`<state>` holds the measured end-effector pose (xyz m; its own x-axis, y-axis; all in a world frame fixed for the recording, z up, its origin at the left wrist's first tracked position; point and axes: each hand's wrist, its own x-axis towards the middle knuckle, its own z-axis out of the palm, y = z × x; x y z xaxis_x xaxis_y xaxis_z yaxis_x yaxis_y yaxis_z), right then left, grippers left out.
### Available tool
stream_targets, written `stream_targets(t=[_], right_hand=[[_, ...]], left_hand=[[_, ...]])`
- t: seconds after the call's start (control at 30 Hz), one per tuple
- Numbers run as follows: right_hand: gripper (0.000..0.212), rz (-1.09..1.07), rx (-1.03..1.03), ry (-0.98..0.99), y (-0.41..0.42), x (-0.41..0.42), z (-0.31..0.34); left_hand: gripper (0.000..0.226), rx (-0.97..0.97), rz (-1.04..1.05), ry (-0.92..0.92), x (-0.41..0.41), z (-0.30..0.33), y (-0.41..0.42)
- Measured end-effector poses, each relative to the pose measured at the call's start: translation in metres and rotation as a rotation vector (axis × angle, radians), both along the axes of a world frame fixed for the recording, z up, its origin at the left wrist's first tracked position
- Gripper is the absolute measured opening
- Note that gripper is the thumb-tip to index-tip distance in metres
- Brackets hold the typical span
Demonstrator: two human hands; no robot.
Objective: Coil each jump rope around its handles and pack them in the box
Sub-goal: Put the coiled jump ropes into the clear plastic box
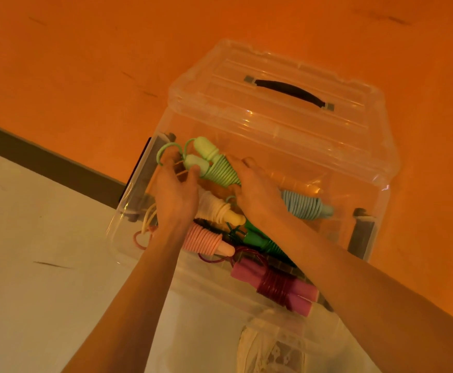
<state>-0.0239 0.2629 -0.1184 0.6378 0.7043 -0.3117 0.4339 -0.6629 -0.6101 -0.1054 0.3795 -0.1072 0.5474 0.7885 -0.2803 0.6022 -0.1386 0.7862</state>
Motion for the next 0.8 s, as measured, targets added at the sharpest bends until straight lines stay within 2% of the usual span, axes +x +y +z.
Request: stream_targets(t=[0.13,0.3,0.4,0.57,0.67,0.8], right_hand=[[0.077,0.049,-0.115,-0.052,0.009,0.000,0.001],[0.066,0.053,-0.255,-0.084,0.019,0.001,0.004],[0.062,0.059,-0.301,-0.063,0.023,0.003,0.004],[0.067,0.081,-0.373,-0.080,0.021,0.003,0.012],[0.053,0.061,-0.318,-0.067,0.008,-0.002,0.035],[0.024,-0.012,-0.045,-0.212,-0.022,-0.002,0.087]], left_hand=[[0.031,0.096,-0.176,0.182,0.003,-0.007,0.006],[0.065,0.028,-0.301,0.407,0.015,-0.019,0.005],[0.077,-0.054,-0.328,0.416,0.018,-0.009,0.003],[0.065,-0.069,-0.505,0.473,0.014,0.023,-0.007],[0.057,0.095,-0.562,0.497,0.014,0.056,-0.007],[0.046,0.189,-0.539,0.442,0.035,0.107,0.006]])
